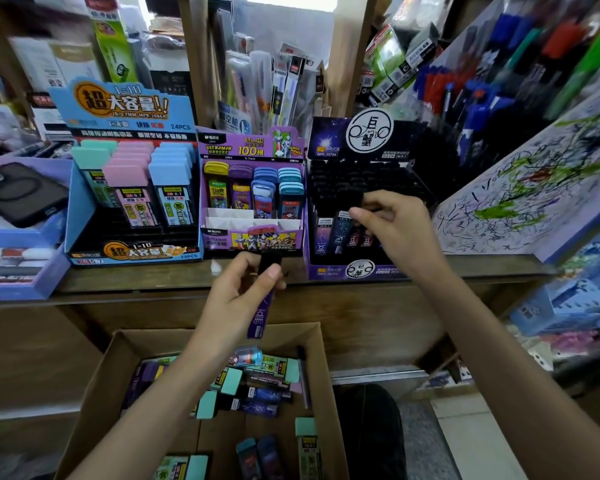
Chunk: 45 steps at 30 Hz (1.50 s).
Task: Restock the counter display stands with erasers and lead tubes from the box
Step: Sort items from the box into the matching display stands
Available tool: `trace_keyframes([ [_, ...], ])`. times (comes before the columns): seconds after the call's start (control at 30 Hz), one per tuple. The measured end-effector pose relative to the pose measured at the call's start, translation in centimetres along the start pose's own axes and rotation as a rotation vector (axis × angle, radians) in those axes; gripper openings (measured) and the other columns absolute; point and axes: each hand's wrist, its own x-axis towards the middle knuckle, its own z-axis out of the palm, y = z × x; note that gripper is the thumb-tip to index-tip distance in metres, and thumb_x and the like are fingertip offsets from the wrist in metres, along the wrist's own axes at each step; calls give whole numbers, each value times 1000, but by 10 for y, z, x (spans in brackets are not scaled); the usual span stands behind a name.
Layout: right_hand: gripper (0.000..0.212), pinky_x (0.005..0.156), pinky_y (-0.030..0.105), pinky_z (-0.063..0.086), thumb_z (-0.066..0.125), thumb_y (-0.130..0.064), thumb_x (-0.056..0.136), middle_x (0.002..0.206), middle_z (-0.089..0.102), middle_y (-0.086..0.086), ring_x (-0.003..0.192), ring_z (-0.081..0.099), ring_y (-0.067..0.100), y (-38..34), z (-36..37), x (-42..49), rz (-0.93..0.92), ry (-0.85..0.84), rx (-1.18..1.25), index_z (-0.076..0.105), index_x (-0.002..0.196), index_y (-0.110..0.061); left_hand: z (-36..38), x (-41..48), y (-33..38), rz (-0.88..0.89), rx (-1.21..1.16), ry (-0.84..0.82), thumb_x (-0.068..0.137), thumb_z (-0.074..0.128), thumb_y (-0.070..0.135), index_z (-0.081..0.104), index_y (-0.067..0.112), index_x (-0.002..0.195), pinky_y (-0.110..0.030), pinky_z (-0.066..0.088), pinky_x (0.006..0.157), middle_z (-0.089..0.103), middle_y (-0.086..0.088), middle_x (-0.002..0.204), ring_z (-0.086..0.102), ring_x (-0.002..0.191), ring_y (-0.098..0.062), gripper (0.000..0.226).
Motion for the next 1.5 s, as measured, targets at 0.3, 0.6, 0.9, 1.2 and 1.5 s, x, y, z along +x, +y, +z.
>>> trace_keyframes([
  [0.3,18,64,11,50,66,-15,87,80,70,-12,70,63,-3,6,-2,6,24,-124,-53,67,83,-32,-6,2,-2,-57,-28,43,73,64,45,66,24,80,-13,45,66,57,6,75,56,76,-4,22],
  [0.6,20,67,21,49,62,-28,89,76,66,-3,72,61,8,0,-2,-2,28,-15,-419,71,94,-11,8,13,6,-87,-79,50,68,67,37,62,23,85,-8,45,63,56,7,80,56,71,5,22],
  [0.9,14,73,20,54,66,-21,85,88,68,-8,82,65,3,-28,3,-45,11,-240,79,67,99,-25,40,40,29,51,-144,-68,70,69,41,64,33,72,-19,49,64,62,13,72,58,71,-2,10],
  [1.2,19,65,15,50,69,-9,82,76,68,-8,72,66,7,-16,-23,-33,17,-40,257,63,81,-27,56,63,45,333,230,-121,84,61,38,62,31,93,-8,40,73,61,15,88,54,82,3,11],
  [1.5,11,73,17,53,67,-12,85,85,64,-9,81,65,9,15,-38,-12,12,126,44,61,92,-19,48,83,31,718,1141,-99,89,61,27,55,13,129,-40,39,87,58,-6,121,50,111,-29,43],
])
